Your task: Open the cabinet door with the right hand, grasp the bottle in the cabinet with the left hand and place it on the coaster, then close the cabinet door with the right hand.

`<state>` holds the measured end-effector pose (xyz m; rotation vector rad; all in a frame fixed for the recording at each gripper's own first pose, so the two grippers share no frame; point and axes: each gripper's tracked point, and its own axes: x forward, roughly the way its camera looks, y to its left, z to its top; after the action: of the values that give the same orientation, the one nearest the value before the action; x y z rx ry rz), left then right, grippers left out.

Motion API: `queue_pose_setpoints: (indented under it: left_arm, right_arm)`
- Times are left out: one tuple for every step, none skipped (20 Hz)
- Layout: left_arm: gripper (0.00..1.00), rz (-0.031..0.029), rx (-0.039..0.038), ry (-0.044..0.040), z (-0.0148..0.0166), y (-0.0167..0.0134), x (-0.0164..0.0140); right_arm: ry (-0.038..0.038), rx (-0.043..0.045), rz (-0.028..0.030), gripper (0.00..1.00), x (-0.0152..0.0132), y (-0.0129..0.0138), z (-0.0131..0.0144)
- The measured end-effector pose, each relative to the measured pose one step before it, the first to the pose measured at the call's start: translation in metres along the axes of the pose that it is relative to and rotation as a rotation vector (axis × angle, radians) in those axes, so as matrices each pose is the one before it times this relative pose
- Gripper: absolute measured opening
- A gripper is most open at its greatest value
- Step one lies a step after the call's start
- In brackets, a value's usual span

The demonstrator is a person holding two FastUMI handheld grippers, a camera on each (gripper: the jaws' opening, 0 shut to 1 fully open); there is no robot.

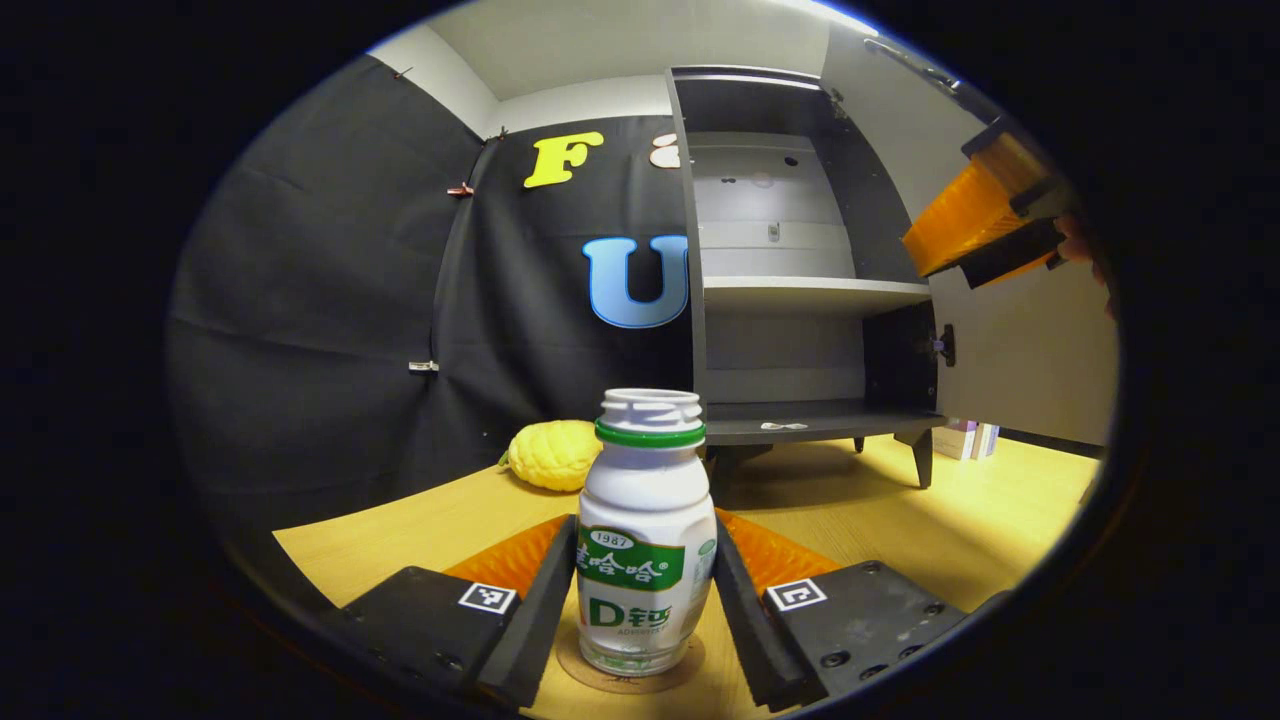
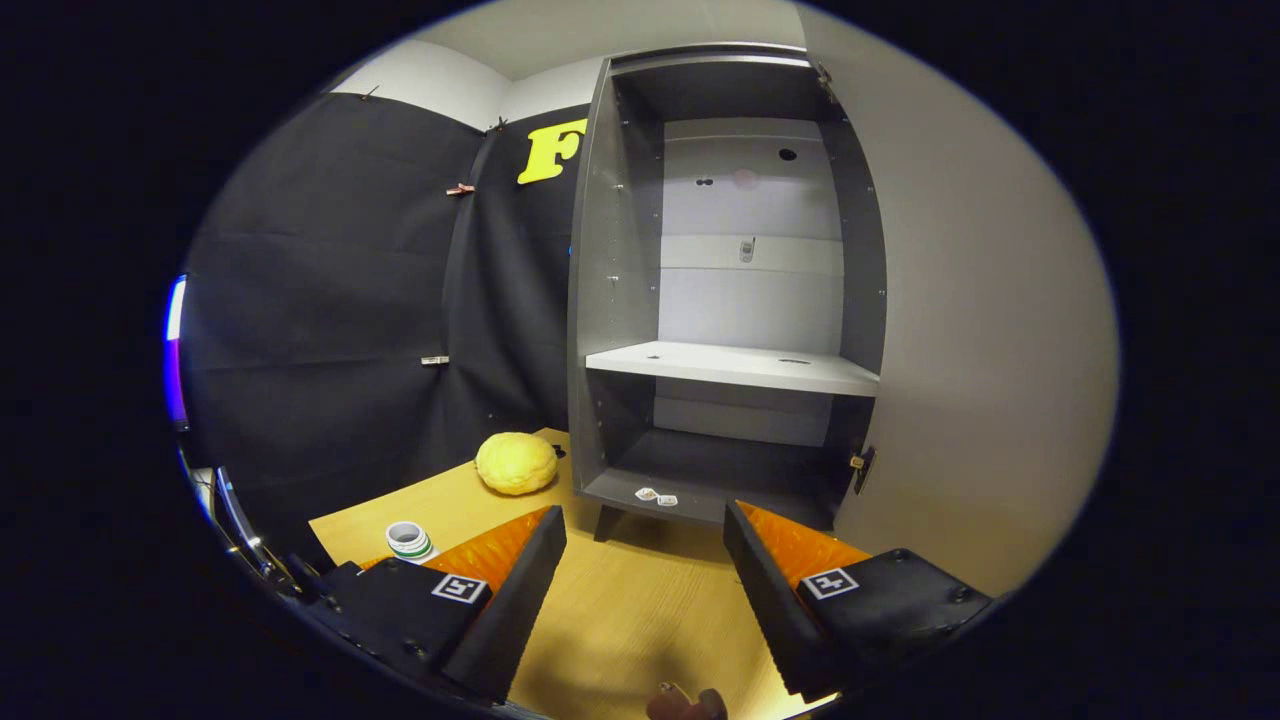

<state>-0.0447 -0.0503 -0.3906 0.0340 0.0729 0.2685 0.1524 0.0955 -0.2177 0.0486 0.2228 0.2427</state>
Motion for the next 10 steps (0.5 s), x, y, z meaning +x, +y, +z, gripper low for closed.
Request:
queue_pose_setpoints:
  left_arm:
    - [0.79, -0.00027, 0.00415, 0.01481, -0.00231, -0.00072, 0.00048]
    - [0.80, -0.00432, 0.00113, 0.00870, -0.00012, 0.00007, 0.00044]
    - [0.87, -0.00166, -0.00114, 0.00213, 0.00132, 0.00086, -0.00009]
    - [0.92, -0.00322, -0.00123, -0.00700, 0.00456, 0.00019, -0.00017]
    - [0.96, -0.00003, -0.00242, -0.01410, 0.00748, 0.00007, 0.00039]
    - [0.96, -0.00278, -0.00362, -0.01648, 0.00882, 0.00004, 0.00022]
    - [0.96, -0.00193, -0.00053, -0.01556, 0.00940, -0.00081, -0.00053]
    - [0.96, 0.00311, 0.00151, -0.01707, 0.01248, 0.00140, 0.00012]
    - [0.96, 0.00630, 0.00385, -0.01537, 0.01321, 0.00237, -0.00157]
    - [0.96, 0.00217, 0.00272, -0.01373, 0.01574, 0.00343, -0.00099]
  right_arm:
    - [0.00238, -0.00699, 0.00203, 0.98, 0.00019, 0.00068, -0.00024]
    - [-0.00030, -0.00822, 0.00209, 0.98, -0.00033, 0.00138, 0.00108]
    - [-0.00567, -0.00555, 0.00193, 0.98, -0.00143, 0.00113, 0.00280]
    - [-0.00418, -0.00593, -0.00055, 0.98, -0.00140, 0.00057, 0.00181]
    - [-0.00422, -0.00503, -0.00288, 0.98, -0.00138, -0.00004, 0.00302]
    - [-0.00374, -0.00382, -0.00421, 0.98, -0.00098, -0.00082, 0.00270]
    - [-0.00378, -0.00035, -0.00374, 0.98, -0.00210, -0.00113, 0.00419]
    - [-0.00419, 0.00305, -0.00335, 0.98, -0.00212, -0.00059, 0.00372]
    - [-0.00485, 0.00293, -0.00378, 0.98, -0.00379, -0.00123, 0.00536]
    - [-0.00368, -0.00140, -0.00602, 0.98, -0.00401, -0.00194, 0.00598]
